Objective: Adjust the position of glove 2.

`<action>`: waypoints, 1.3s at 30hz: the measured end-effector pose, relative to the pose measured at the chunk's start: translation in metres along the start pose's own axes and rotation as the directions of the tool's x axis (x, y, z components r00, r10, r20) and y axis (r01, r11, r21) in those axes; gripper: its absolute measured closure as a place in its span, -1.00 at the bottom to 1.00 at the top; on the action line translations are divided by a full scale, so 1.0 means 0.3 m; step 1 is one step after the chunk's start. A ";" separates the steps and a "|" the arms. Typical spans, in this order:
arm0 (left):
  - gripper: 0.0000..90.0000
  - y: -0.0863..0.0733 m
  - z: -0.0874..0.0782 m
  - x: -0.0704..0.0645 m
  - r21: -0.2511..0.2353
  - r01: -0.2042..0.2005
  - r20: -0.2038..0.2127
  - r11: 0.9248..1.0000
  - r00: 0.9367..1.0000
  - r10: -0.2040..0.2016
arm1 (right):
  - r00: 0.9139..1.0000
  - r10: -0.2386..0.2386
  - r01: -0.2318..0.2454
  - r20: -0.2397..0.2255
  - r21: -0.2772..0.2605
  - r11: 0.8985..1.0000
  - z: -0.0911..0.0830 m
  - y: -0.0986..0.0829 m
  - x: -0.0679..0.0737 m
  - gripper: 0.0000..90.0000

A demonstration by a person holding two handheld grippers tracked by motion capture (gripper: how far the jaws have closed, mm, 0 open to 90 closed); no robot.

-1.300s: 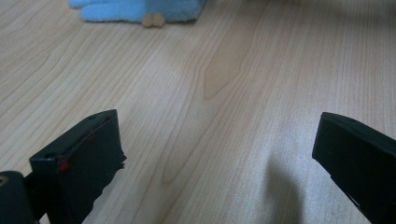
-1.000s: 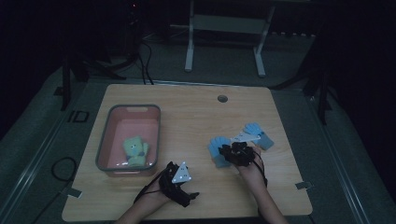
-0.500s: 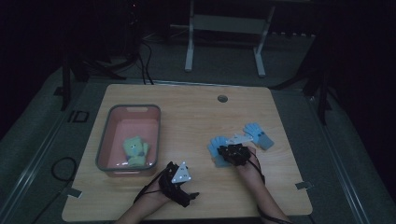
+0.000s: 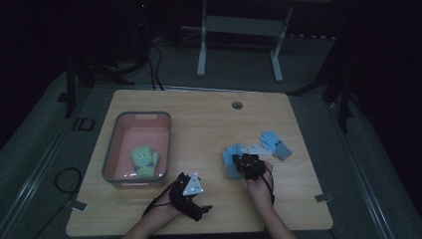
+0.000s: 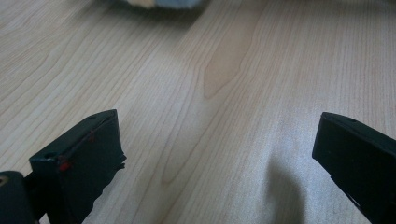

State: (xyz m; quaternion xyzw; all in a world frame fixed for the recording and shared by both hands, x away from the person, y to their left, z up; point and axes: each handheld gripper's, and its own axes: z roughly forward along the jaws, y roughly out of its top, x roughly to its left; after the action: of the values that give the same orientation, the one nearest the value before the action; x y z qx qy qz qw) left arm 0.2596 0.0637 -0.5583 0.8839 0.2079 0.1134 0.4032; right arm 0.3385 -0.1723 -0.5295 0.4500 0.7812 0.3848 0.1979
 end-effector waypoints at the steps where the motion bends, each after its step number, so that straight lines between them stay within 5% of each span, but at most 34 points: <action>1: -0.96 0.000 0.000 0.000 0.000 0.000 0.000 1.000 1.000 0.000 | 1.000 -0.003 0.003 -0.001 0.005 1.000 0.006 -0.011 0.005 0.97; 7: -0.96 0.000 0.001 0.002 -0.001 0.003 0.004 1.000 1.000 -0.003 | 0.998 -0.047 0.049 -0.040 0.060 0.997 0.067 -0.054 0.000 0.88; 12: -0.96 -0.001 0.005 0.001 0.012 -0.002 0.012 1.000 1.000 0.002 | 0.992 -0.078 0.085 -0.097 0.066 0.994 0.072 -0.050 -0.024 0.45; 21: -0.96 -0.001 0.003 0.002 0.006 0.003 0.005 1.000 1.000 -0.003 | 0.988 -0.112 0.115 -0.107 0.019 0.993 0.017 -0.025 -0.062 0.48; 29: -0.96 -0.003 0.006 0.003 0.010 0.003 0.009 1.000 1.000 -0.003 | 0.980 -0.142 0.144 -0.139 0.005 0.990 -0.062 0.013 -0.188 0.44; 39: -0.96 -0.004 0.008 0.003 0.007 0.009 0.005 1.000 1.000 -0.009 | 0.987 -0.122 0.120 -0.109 -0.019 0.993 -0.121 0.006 -0.387 0.47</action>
State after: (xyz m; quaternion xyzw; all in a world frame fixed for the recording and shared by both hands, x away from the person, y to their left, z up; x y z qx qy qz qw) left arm 0.2609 0.0631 -0.5608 0.8846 0.2115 0.1087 0.4012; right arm 0.3757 -0.2865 -0.5097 0.3787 0.8145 0.4009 0.1803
